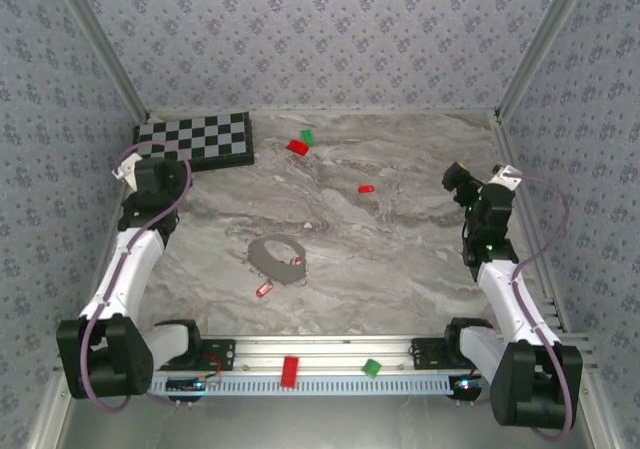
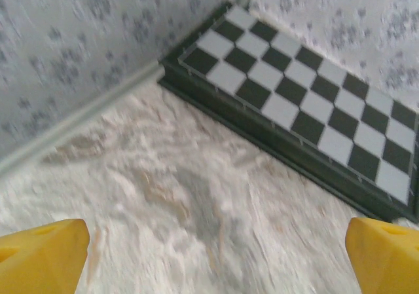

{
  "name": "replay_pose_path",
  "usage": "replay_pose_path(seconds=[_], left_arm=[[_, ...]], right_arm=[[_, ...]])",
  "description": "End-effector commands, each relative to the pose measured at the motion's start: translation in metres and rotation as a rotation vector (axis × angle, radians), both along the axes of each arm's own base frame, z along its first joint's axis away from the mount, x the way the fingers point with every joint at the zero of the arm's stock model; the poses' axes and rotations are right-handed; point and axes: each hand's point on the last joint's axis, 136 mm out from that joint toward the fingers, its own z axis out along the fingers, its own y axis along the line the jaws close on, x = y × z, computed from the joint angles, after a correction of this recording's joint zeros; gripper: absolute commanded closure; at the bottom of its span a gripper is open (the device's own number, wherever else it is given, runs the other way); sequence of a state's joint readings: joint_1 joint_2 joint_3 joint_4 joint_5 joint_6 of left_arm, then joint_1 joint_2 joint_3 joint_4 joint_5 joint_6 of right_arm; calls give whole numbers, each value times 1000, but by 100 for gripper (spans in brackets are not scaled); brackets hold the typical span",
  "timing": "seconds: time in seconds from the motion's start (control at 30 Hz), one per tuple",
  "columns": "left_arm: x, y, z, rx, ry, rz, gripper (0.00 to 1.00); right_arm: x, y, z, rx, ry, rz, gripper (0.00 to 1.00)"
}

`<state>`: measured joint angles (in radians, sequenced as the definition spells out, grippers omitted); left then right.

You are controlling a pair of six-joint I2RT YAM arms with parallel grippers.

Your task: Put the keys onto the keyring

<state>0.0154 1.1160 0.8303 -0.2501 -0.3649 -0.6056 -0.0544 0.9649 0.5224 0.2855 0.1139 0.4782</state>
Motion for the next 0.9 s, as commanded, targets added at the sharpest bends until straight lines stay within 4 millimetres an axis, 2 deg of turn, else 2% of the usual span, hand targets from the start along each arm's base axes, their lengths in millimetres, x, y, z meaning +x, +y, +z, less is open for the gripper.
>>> replay_pose_path(seconds=[0.0,0.13,0.27,0.43,0.57,0.7,0.87], left_arm=[[-17,-40,-16,-156,45,-102,0],[-29,-79,-21,-140,62,-225,0],[-46,-110,-37,-109,109,-335,1],[-65,-138,-59,-69,164,-458,0],[-77,-159,-77,-64,214,-551,0],[-95,-169,-93,-21,268,-625,0],[-112,-186,-107,-35,304,-726,0]], right_arm=[[5,45,-2,128,27,184,1],[6,99,-2,52,74,330,1],[-7,151,-13,-12,125,469,1],[-20,196,-29,-109,184,587,1],[-24,218,-44,-125,212,634,1],[-27,228,-60,-141,227,648,1],[-31,244,-65,-145,251,687,1]])
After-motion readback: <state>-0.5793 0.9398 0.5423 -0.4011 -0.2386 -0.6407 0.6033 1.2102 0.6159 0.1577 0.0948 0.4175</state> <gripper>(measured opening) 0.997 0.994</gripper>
